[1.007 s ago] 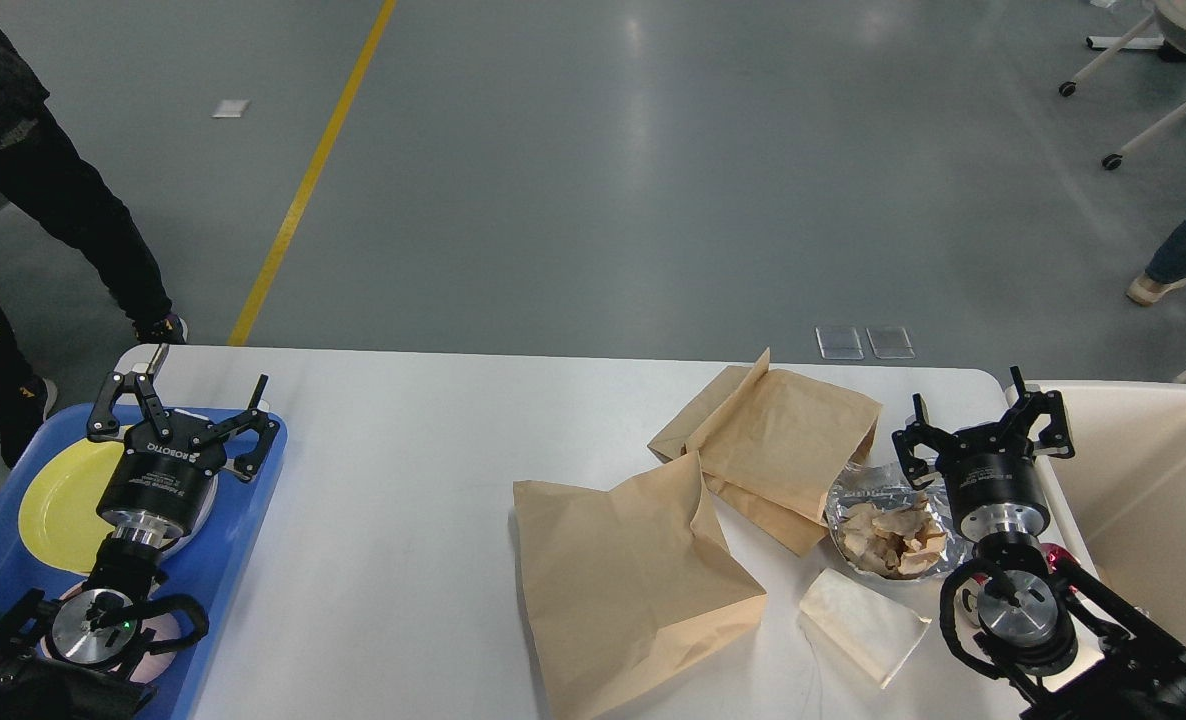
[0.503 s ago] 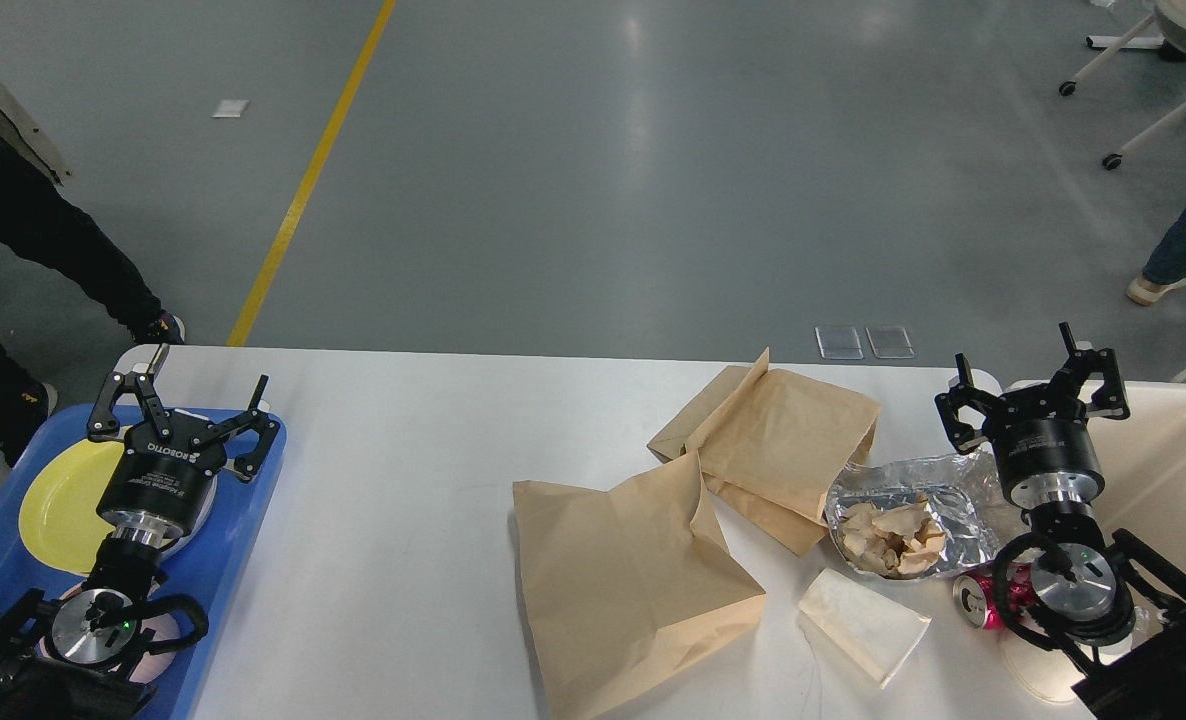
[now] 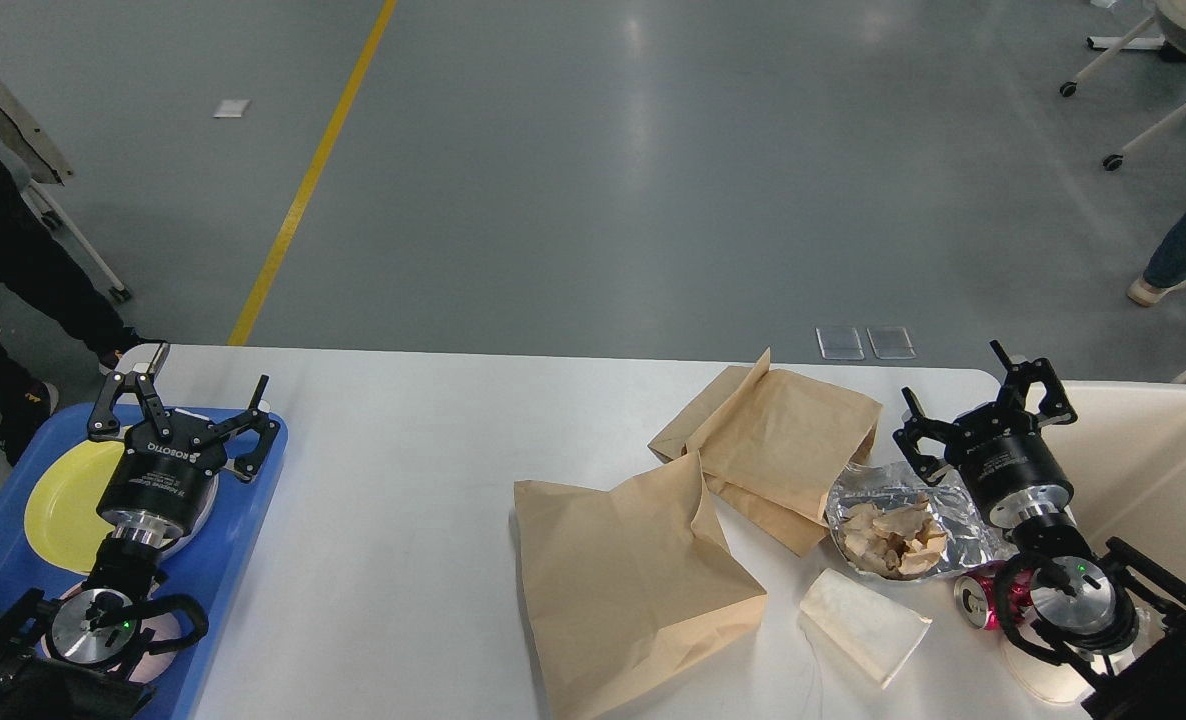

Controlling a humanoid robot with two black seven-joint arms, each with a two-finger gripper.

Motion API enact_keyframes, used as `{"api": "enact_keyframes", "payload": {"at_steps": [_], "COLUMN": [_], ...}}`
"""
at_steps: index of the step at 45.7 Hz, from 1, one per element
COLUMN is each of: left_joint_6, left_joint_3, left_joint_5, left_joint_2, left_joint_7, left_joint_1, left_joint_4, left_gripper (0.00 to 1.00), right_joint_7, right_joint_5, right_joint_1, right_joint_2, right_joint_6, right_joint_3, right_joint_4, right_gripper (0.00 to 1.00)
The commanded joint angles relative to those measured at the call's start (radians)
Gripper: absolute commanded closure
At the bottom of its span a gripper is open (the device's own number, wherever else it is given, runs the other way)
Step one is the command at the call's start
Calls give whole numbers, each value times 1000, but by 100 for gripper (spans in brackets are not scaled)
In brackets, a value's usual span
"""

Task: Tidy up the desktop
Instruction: 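Raise the right gripper up away from the snacks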

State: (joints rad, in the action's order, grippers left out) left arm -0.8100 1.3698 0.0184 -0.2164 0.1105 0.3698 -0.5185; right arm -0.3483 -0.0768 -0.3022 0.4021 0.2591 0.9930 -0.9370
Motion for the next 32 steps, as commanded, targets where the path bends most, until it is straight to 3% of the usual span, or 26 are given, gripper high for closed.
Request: {"api": "enact_keyframes", "payload": {"at_steps": [1, 25, 32], "left_joint_6": [0, 0, 0], "left_joint_3": [0, 0, 0], "left_joint_5": [0, 0, 0], "left_joint_2": [0, 0, 0], "left_joint_7": [0, 0, 0], "left_joint_1": [0, 0, 0], "left_joint_4": [0, 0, 0], "left_gripper": [3, 3, 3], "right_joint_7": [2, 2, 2], "right_joint_5": [2, 3, 3], "right_joint_1": [-5, -89, -149], "right_joint_2": [-3, 7, 50], "right_joint_6": [0, -3, 2], "right_joint_3": [-8, -13, -95], "right_joint_4": [0, -19, -25], "right_gripper": [0, 0, 0]}}
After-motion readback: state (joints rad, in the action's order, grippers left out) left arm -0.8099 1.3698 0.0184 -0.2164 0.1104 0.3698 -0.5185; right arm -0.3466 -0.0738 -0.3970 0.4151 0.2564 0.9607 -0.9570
